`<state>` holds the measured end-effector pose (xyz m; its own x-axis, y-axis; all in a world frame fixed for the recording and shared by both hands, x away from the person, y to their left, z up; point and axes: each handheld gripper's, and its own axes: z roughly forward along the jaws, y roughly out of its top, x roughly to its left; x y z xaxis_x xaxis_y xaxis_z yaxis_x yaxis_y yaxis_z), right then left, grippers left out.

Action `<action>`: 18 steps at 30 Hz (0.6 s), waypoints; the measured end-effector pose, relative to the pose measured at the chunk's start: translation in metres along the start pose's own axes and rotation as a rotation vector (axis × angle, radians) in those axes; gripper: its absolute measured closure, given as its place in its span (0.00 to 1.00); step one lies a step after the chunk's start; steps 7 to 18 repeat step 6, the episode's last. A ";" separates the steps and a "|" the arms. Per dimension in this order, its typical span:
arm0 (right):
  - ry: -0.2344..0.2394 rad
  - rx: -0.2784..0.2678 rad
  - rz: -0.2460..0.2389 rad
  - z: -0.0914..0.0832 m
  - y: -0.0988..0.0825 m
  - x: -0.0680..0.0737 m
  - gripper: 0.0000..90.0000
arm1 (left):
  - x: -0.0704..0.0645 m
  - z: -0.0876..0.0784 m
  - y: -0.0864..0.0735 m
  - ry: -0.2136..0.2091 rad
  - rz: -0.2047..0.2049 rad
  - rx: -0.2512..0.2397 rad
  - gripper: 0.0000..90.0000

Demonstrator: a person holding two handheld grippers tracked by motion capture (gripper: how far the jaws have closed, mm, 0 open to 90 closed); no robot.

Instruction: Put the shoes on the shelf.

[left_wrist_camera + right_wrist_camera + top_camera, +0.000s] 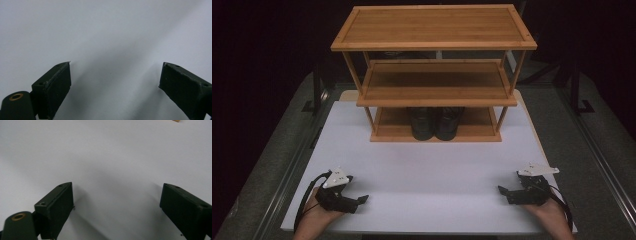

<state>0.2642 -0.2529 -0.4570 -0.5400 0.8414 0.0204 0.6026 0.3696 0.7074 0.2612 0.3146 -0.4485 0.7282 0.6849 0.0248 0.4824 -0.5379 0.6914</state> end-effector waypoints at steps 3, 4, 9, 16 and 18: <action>-0.003 -0.001 0.002 0.000 0.000 0.000 0.12 | 0.002 0.000 -0.002 -0.012 -0.011 -0.015 0.08; -0.005 -0.001 0.001 0.000 -0.001 0.001 0.12 | 0.001 0.000 -0.001 -0.008 -0.002 -0.011 0.08; -0.005 -0.003 0.001 0.000 -0.001 0.000 0.12 | 0.001 0.000 -0.002 -0.009 -0.002 -0.012 0.08; -0.005 -0.003 0.001 0.000 -0.001 0.000 0.12 | 0.001 0.000 -0.002 -0.009 -0.002 -0.012 0.08; -0.005 -0.003 0.001 0.000 -0.001 0.000 0.12 | 0.001 0.000 -0.002 -0.009 -0.002 -0.012 0.08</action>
